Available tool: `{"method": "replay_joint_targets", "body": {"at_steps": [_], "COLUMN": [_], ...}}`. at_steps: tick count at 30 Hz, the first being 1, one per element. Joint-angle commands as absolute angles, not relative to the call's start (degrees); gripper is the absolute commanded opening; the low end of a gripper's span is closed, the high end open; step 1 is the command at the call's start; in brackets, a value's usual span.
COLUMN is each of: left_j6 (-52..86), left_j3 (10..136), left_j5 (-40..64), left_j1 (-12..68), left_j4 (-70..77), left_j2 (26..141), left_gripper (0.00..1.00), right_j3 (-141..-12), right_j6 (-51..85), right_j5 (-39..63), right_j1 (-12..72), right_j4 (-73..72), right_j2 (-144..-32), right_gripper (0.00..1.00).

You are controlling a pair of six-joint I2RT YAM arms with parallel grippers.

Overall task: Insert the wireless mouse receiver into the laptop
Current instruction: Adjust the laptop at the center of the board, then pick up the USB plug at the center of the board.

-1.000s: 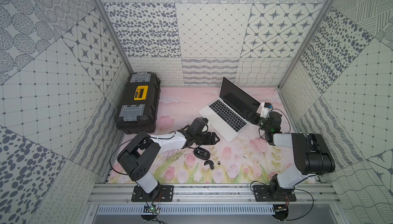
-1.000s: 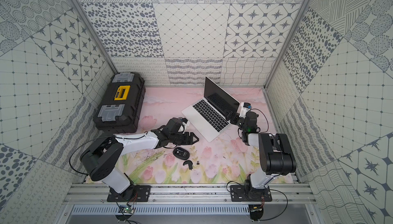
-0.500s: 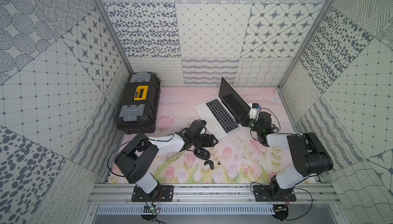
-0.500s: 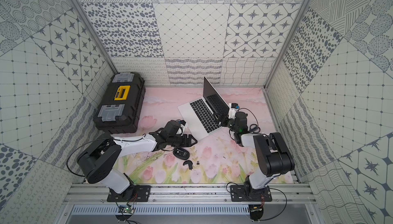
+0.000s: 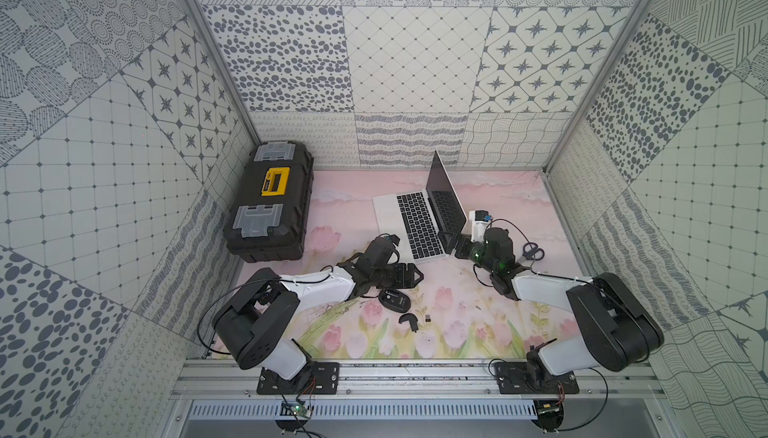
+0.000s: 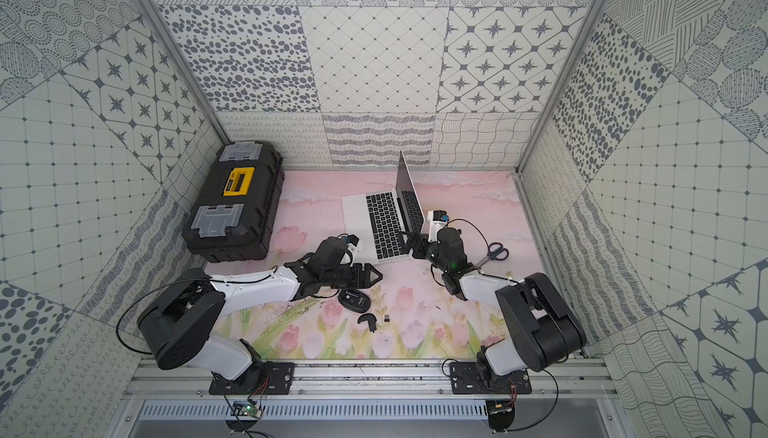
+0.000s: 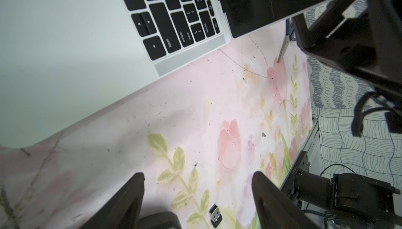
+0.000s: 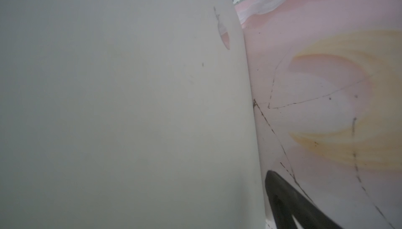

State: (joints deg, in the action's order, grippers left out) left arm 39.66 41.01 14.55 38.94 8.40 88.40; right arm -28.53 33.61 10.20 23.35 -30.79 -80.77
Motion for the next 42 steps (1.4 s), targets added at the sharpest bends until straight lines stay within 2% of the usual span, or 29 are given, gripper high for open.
{"method": "replay_joint_targets", "body": {"at_steps": [1,5,9,12,16,20,23,29,35,42], "left_j6": [36.62,34.46,32.3,31.29,28.89,26.92,26.25,24.3,23.58,24.42], "left_j3": [42.34,44.69,47.89,49.12,51.26,53.14,53.33,53.6,52.55,51.73], "left_j5": [13.46,14.79,15.64,15.56,15.99,16.72,16.89,18.32,18.37,19.15], "left_j1": [38.1,36.77,35.37,34.38,33.21,32.04,31.12,29.98,29.75,29.55], "left_j4": [10.91,12.48,13.38,14.91,15.41,14.89,15.61,15.79,16.45,17.69], "left_j2": [88.42,90.73,94.44,96.92,99.81,102.87,104.49,107.17,108.6,108.56], "left_gripper": [0.8,0.76,0.64,0.53,0.46,0.38,0.37,0.37,0.37,0.36], "right_j3": [-27.18,-28.22,-30.58,-35.14,-43.81,-50.32,-53.25,-57.41,-59.87,-60.62], "right_j6": [31.46,33.35,42.33,50.28,57.39,62.35,64.71,65.83,65.43,65.29], "right_j5": [4.82,-3.03,-12.37,-16.95,-18.22,-14.71,-12.9,-11.29,-10.44,-9.51], "right_j1": [23.79,28.74,38.19,47.54,58.59,65.47,68.04,68.98,68.83,68.48], "right_j4": [-18.42,4.78,24.62,35.07,44.16,46.95,47.23,47.26,47.24,47.27], "right_j2": [-72.17,-61.41,-56.63,-58.77,-69.39,-80.0,-84.61,-90.57,-94.58,-96.84], "right_gripper": [0.97,0.95,0.9,0.85,0.78,0.69,0.63,0.49,0.4,0.35]}}
